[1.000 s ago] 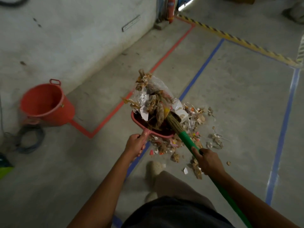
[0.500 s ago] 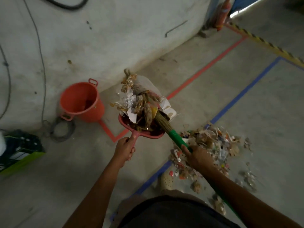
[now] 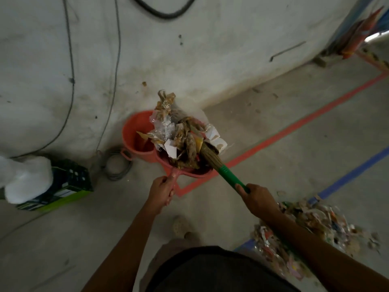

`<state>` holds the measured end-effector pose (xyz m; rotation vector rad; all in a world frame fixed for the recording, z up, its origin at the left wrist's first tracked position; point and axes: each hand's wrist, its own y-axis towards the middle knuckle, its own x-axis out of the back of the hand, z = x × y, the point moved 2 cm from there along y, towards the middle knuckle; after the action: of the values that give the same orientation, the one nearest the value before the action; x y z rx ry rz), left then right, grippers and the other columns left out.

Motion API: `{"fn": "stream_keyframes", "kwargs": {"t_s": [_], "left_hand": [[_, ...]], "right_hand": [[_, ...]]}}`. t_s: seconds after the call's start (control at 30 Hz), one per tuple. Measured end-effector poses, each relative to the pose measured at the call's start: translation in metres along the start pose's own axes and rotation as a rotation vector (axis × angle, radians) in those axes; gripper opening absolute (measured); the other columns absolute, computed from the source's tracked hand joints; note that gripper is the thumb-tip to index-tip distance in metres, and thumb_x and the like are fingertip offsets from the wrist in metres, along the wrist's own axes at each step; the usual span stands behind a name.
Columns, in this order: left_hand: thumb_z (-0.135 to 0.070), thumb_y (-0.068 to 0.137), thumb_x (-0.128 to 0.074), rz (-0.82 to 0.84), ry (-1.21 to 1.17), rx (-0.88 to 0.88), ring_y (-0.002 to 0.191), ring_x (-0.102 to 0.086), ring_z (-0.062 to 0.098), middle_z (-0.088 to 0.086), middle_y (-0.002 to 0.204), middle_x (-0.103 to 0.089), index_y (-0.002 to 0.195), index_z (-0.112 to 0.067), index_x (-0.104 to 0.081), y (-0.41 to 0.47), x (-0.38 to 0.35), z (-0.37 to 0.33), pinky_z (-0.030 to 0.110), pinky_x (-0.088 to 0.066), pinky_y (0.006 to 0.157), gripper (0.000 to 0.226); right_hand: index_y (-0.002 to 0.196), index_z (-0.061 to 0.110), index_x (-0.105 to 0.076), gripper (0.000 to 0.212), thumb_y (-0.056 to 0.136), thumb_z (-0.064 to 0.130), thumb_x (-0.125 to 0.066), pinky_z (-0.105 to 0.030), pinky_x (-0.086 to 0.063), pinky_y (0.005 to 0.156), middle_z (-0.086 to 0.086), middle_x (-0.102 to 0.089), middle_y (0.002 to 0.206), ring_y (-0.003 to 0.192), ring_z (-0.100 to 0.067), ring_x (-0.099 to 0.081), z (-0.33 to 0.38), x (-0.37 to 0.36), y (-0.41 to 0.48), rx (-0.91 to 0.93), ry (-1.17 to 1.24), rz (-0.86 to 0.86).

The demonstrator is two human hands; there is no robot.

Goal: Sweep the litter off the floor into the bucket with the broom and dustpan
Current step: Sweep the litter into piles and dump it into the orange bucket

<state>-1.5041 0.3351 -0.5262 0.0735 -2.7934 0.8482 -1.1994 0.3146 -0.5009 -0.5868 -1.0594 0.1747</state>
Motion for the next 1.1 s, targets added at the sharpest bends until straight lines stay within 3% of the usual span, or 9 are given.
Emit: {"fn": "stream_keyframes", "kwargs": {"t_s": [0.13,0.37,0.5,0.67,0.77,1.0,1.1], "left_hand": [[-0.062,0.094,-0.057,-0.039,0.018,0.036,0.037,-0.035,0.015,0.012,0.057,-0.045,0.069,-0.01,-0.045,0.039,0.059,-0.009,0.022,-0.029,0.038,0.058],[-0.06,0.095,-0.056,-0.089,0.002,0.183,0.036,-0.034,0.013,0.007,0.054,-0.045,0.072,-0.01,-0.047,0.105,0.121,-0.026,0.019,-0.026,0.035,0.056],[-0.054,0.098,-0.054,-0.099,-0.006,0.289,0.034,-0.033,0.011,0.003,0.048,-0.046,0.069,-0.008,-0.049,0.152,0.137,-0.034,0.017,-0.024,0.035,0.054],[-0.039,0.1,-0.055,-0.108,-0.022,0.423,0.033,-0.034,0.011,0.004,0.05,-0.047,0.067,-0.008,-0.052,0.217,0.146,-0.051,0.018,-0.025,0.036,0.045],[-0.033,0.1,-0.056,-0.077,-0.036,0.488,0.034,-0.033,0.01,0.004,0.051,-0.047,0.067,-0.012,-0.048,0.265,0.149,-0.059,0.018,-0.025,0.036,0.04],[-0.036,0.099,-0.059,-0.018,-0.089,0.68,0.035,-0.035,0.008,0.005,0.055,-0.048,0.092,-0.008,-0.058,0.385,0.166,-0.041,0.017,-0.029,0.034,0.029],[-0.031,0.099,-0.06,-0.053,-0.065,0.748,0.035,-0.036,0.008,0.005,0.058,-0.047,0.083,-0.01,-0.054,0.43,0.178,-0.03,0.017,-0.028,0.034,0.027]], "right_hand": [[0.083,0.017,-0.062,0.054,0.098,0.065,-0.042,-0.041,-0.059,0.064,-0.007,-0.065,0.072,0.063,-0.023,-0.066,0.066,-0.005,0.037,0.033,-0.016,0.045],[0.082,0.018,-0.063,0.056,0.095,0.068,-0.042,-0.043,-0.061,0.062,-0.006,-0.066,0.069,0.059,-0.021,-0.067,0.148,-0.012,0.099,0.043,-0.032,0.091],[0.078,0.02,-0.06,0.053,0.096,0.066,-0.044,-0.039,-0.061,0.06,-0.004,-0.065,0.068,0.057,-0.019,-0.065,0.184,-0.011,0.147,0.028,-0.05,0.159],[0.092,0.014,-0.063,0.051,0.097,0.062,-0.047,-0.025,-0.051,0.044,-0.004,-0.066,0.07,0.049,-0.013,-0.062,0.219,-0.01,0.214,-0.013,-0.008,0.276],[0.09,0.011,-0.062,0.048,0.099,0.057,-0.049,-0.021,-0.046,0.04,-0.004,-0.066,0.068,0.045,-0.011,-0.06,0.237,-0.016,0.252,-0.052,0.032,0.341],[0.09,0.009,-0.059,0.041,0.1,0.048,-0.048,-0.029,-0.053,0.052,-0.003,-0.063,0.078,0.057,-0.015,-0.059,0.288,-0.051,0.361,-0.1,0.046,0.445],[0.092,0.011,-0.058,0.033,0.103,0.04,-0.045,-0.023,-0.046,0.056,0.004,-0.052,0.075,0.059,-0.007,-0.051,0.316,-0.074,0.403,-0.115,0.031,0.456]]}}
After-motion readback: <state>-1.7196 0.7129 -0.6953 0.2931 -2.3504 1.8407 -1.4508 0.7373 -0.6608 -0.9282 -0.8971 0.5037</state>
